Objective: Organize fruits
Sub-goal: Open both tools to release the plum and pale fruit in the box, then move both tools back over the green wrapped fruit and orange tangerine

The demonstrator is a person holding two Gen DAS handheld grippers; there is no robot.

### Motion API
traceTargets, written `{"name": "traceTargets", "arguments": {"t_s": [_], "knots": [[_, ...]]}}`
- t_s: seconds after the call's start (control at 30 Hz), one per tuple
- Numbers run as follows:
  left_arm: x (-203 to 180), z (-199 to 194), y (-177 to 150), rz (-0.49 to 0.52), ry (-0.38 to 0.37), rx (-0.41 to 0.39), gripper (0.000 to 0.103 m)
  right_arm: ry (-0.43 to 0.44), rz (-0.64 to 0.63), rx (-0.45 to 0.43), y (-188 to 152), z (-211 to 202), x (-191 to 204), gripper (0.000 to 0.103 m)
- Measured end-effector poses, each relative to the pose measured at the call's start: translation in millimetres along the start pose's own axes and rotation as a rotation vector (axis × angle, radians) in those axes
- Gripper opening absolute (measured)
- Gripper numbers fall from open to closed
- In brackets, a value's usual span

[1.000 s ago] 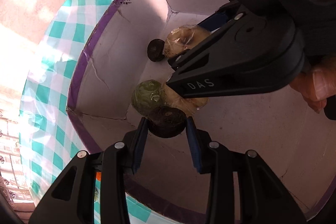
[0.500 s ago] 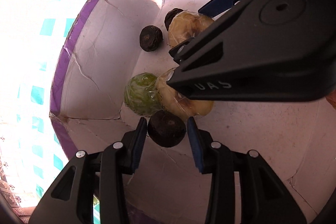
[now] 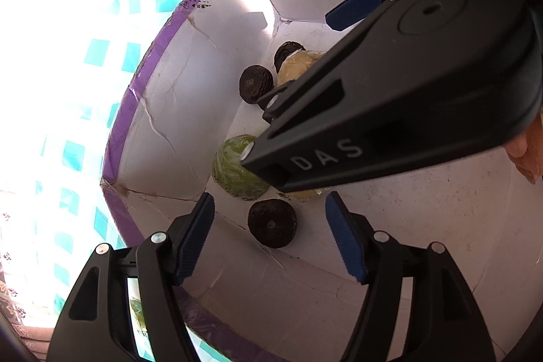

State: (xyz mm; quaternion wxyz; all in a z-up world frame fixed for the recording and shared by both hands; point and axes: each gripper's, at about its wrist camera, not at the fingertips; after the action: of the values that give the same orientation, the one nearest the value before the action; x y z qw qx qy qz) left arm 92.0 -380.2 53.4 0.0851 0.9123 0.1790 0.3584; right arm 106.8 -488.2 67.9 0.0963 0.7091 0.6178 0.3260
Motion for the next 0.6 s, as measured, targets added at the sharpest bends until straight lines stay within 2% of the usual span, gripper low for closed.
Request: {"name": "traceTargets", "arguments": {"t_s": [0.33,0.43,0.5,0.6], "knots": [[35.5,-33.0,-18.8,-0.155,0.029,-0.135,0.076,-0.002,0.002,-0.134,6.3,-33.9,7.6,0.087],[51.1,-39.7,-24.6,-0.229,0.019,-0.173,0.076,0.002,0.002,-0.178,6.9,-44.9,10.7,0.087],[44.8,-50.5,-15.0,-0.287,0.017,-0.194,0.077,0.009,0.005,-0.208,7.4,-52.8,13.7,0.087],[52.7,-55.2,-34.1,-0.373,0.024,-0.232,0.077,0.021,0.002,-0.253,7.4,-64.7,19.1,0.087]]}}
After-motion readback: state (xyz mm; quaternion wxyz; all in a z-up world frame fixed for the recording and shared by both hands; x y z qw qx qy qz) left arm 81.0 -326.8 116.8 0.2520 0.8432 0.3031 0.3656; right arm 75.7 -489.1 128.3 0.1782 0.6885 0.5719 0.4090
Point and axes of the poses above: each gripper's, at about its wrist camera, not at the fingertips, and z roughly the way its jaws point, x to its left, y to its top, and after that the axes turned 15 degrees about y, right-handed
